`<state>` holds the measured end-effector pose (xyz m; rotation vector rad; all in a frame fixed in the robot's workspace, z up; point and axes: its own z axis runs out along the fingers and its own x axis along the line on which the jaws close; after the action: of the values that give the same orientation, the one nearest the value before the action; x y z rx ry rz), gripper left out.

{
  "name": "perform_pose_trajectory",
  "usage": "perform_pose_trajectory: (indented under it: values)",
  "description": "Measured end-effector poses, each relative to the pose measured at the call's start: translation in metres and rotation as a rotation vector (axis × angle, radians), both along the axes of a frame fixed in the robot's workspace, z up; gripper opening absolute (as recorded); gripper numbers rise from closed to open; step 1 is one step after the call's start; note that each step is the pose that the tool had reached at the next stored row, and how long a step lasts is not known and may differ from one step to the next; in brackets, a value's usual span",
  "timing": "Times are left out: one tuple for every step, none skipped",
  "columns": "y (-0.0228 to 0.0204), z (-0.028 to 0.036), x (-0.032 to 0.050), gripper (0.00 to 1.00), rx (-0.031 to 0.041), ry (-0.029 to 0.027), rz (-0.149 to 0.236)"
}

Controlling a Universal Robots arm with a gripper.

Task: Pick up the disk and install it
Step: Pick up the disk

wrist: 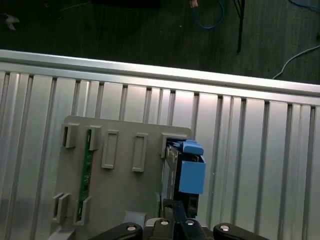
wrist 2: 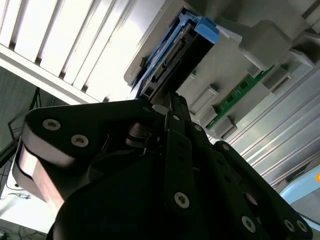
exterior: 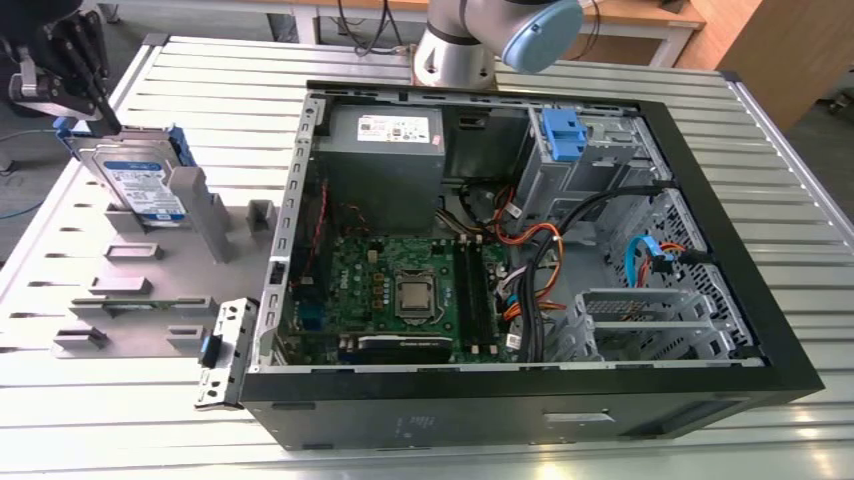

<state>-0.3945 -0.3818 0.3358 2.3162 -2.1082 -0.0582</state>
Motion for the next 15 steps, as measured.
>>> perform_pose_trajectory:
  values:
    - [0.0000,-0.0005,0.0000,0.11,0.0000,-0.0002,-0.008]
    - [0.0001,-0.0009,0.0000,0.11,0.0001,-0.0002,-0.020]
    - [0.0001,-0.0013,0.0000,0.11,0.0000,-0.0001,-0.033]
    - [0.0001,-0.0018,0.0000,0.11,0.0000,-0.0002,-0.046]
    - [0.0004,-0.0022,0.0000,0.11,-0.0001,-0.0001,-0.055]
    - [0.0011,-0.0024,0.0000,0.11,-0.0001,0.0000,-0.059]
    - [0.0019,-0.0026,0.0000,0.11,0.0001,-0.0003,-0.061]
    - [0.0026,-0.0026,0.0000,0.11,0.0001,-0.0002,-0.063]
    - [0.0026,-0.0027,0.0000,0.11,0.0001,-0.0002,-0.063]
    - [0.0026,-0.0027,0.0000,0.11,0.0001,-0.0002,-0.063]
    - [0.0026,-0.0027,0.0000,0.11,0.0001,-0.0002,-0.063]
    - [0.0026,-0.0027,0.0000,0.11,0.0001,-0.0003,-0.063]
    - [0.0026,-0.0028,0.0000,0.11,0.0000,-0.0002,-0.071]
    - [0.0027,-0.0029,0.0000,0.11,-0.0001,0.0000,-0.083]
    - [0.0028,-0.0030,0.0000,0.11,0.0000,-0.0001,-0.095]
